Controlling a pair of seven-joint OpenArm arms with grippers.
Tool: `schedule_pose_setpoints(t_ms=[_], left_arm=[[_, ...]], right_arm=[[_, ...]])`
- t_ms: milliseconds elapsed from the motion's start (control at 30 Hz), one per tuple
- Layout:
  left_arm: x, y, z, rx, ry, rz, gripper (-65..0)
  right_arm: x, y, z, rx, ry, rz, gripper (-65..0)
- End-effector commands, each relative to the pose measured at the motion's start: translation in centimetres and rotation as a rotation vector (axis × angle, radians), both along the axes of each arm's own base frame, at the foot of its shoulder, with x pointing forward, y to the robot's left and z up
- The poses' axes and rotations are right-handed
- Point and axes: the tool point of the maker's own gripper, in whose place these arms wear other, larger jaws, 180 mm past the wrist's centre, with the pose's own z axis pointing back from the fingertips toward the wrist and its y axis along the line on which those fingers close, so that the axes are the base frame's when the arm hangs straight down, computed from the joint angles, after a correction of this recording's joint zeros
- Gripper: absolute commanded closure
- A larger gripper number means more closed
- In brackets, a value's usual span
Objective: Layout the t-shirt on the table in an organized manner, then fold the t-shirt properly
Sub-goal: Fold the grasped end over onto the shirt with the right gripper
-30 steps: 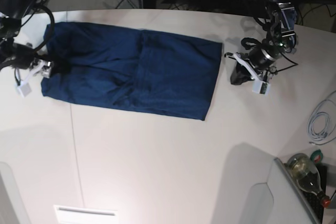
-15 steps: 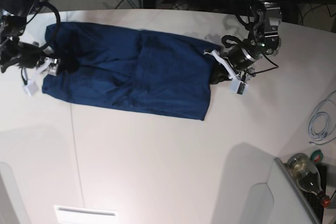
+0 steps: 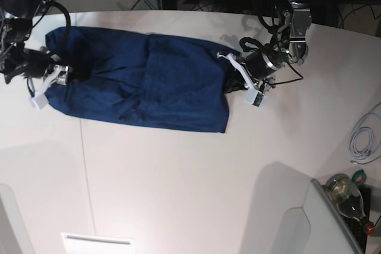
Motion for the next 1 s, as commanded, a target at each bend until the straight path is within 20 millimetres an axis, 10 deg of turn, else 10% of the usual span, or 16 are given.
schedule_pose_setpoints(t_ms=[0,167,400,600,967], left_arm=[[0.4,-0.5,0.3,0.008,-0.009,-0.034,0.0],[-0.2,-2.3,0.2,0.005,-0.003,-0.093,0.0],[-0.1,-4.6,0.5,0.003,-0.013,-0.174,0.0],[-0.3,-7.1,0.8,-0.002,-0.025,-0.261,0.0],[0.1,-10.1,1.6,-0.045,-0.041,-0.289,0.0]], right_arm=[[0.8,-0.5,0.4,-0.019,-0.015,0.003,-45.6],[2.0,-0.7,0.9,-0.021,-0.058,-0.019,-39.5],[3.7,-1.1,2.1,-0.034,-0.097,-0.015,-0.5],[4.4,-1.7,4.8,-0.121,-0.132,0.065,-0.6],[4.3,4.7,7.8,-0.087,-0.158,0.104,-0.6]])
